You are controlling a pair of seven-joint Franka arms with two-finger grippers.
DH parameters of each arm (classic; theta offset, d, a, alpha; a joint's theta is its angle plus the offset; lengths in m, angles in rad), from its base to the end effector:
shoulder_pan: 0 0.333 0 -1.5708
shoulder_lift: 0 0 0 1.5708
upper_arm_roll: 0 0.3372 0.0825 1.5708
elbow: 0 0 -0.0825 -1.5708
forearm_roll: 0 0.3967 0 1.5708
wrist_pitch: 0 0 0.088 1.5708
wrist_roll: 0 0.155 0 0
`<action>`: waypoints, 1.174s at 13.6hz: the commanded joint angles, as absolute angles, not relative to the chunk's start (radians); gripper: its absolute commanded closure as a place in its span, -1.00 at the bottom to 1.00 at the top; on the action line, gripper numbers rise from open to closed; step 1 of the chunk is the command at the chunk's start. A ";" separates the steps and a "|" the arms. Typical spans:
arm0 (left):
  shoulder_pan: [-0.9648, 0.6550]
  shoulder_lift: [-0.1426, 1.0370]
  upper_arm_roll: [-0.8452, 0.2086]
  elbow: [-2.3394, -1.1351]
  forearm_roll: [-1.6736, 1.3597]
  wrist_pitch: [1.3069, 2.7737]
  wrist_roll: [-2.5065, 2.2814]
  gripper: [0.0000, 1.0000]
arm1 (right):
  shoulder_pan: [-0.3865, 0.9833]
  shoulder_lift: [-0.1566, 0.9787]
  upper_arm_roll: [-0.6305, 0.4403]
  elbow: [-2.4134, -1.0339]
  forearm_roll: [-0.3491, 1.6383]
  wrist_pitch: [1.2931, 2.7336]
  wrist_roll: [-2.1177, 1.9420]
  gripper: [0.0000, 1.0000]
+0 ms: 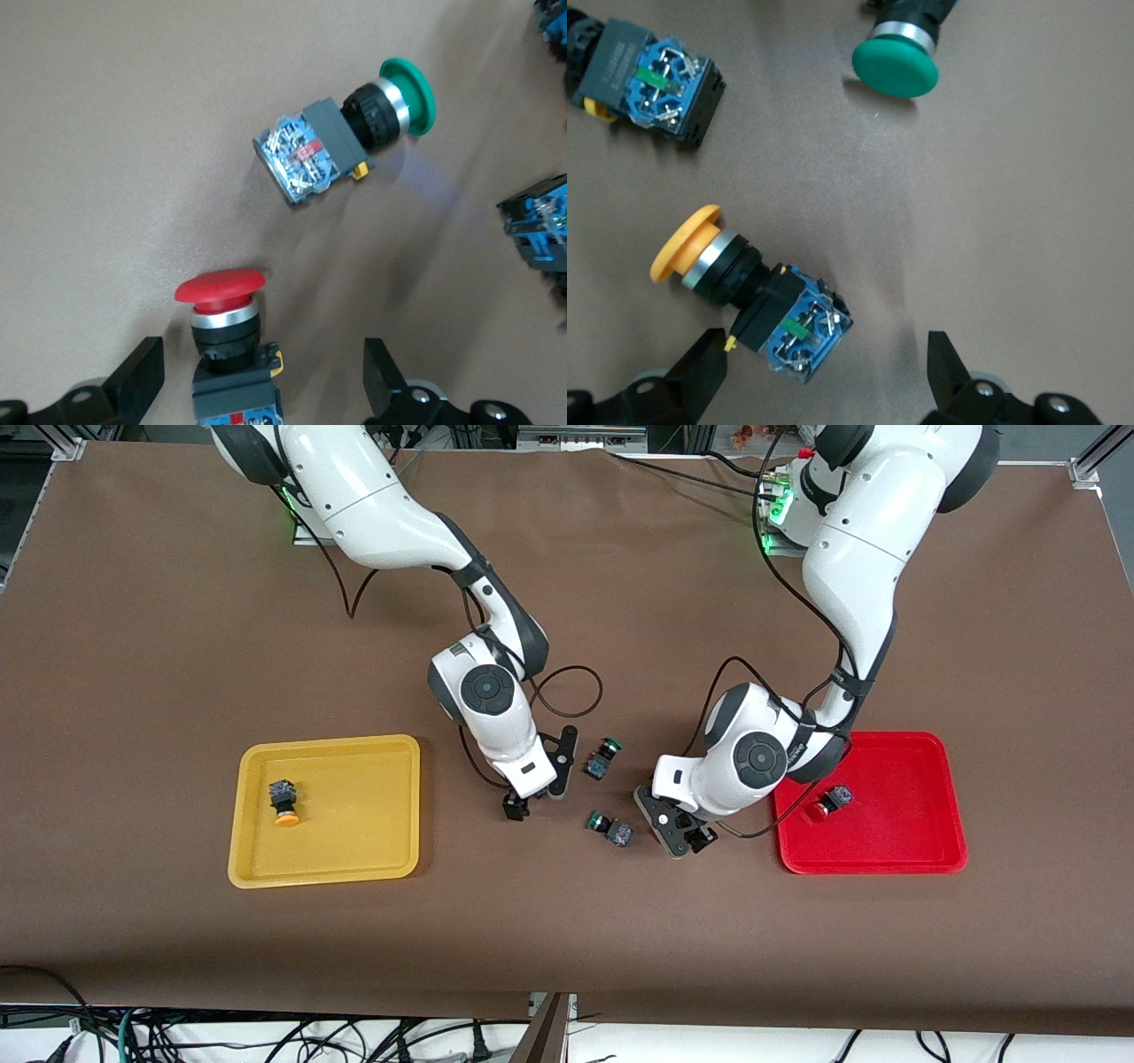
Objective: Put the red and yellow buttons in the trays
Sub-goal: 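Grasp a yellow button with the right gripper while the left grasps red, then lower the yellow button into the yellow tray while the left lowers red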
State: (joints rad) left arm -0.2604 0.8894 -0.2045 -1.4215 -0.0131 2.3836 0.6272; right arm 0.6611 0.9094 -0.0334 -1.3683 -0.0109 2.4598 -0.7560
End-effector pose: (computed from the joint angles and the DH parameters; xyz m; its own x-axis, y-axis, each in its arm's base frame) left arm 0.6940 -0.3200 0.1370 0.5377 -0.8272 0.1633 -0.8430 -0.5306 0.0883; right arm 0.6339 0.4659 0.1439 0.1543 0.9821 0.1080 0.9742 -0.1694 0.1494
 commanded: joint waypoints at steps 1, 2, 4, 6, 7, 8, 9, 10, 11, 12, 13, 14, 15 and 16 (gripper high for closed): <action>-0.253 0.881 -0.202 -1.434 -0.029 2.390 0.630 0.08 | 0.661 0.902 -0.029 -1.365 -0.006 2.464 -0.802 -1.00; -0.249 0.881 -0.202 -1.434 -0.029 2.387 0.637 0.39 | 0.661 0.902 -0.023 -1.365 -0.006 2.464 -0.804 -1.00; -0.238 0.874 -0.202 -1.434 -0.029 2.379 0.640 0.64 | 0.663 0.903 -0.015 -1.364 -0.008 2.467 -0.805 -0.98; -0.230 0.827 -0.201 -1.428 -0.031 2.276 0.623 0.79 | 0.664 0.904 -0.003 -1.365 -0.012 2.467 -0.808 -0.98; -0.227 0.793 -0.193 -1.414 -0.032 2.175 0.597 0.79 | 0.672 0.904 -0.003 -1.365 -0.014 2.467 -0.814 -0.94; -0.210 0.755 -0.190 -1.413 -0.023 2.107 0.571 0.79 | 0.672 0.910 -0.003 -1.364 -0.015 2.467 -0.833 -0.79; -0.190 0.723 -0.178 -1.416 -0.020 2.042 0.568 0.76 | 0.675 0.917 -0.003 -1.365 -0.015 2.468 -0.841 -0.64; -0.172 0.698 -0.160 -1.414 -0.018 1.983 0.569 0.76 | 0.676 0.919 -0.003 -1.364 -0.015 2.468 -0.841 -0.50; -0.158 0.675 -0.126 -1.414 0.012 1.939 0.580 0.73 | 0.676 0.919 -0.003 -1.365 -0.015 2.468 -0.841 -0.38; -0.146 0.660 -0.103 -1.414 0.065 1.909 0.601 0.72 | 0.676 0.919 -0.003 -1.364 -0.015 2.470 -0.841 -0.28; -0.115 0.658 -0.100 -1.416 0.118 1.895 0.662 0.72 | 0.676 0.919 -0.003 -1.365 -0.017 2.468 -0.841 -0.03; -0.077 0.663 -0.100 -1.416 0.153 1.898 0.737 0.54 | 0.676 0.919 -0.003 -1.362 -0.015 2.468 -0.836 0.45; -0.034 0.672 -0.100 -1.416 0.188 1.905 0.793 0.54 | 0.675 0.914 -0.003 -1.358 -0.011 2.468 -0.828 0.80; 0.015 0.690 -0.100 -1.416 0.211 1.914 0.831 0.54 | 0.664 0.907 -0.005 -1.358 -0.005 2.458 -0.828 0.84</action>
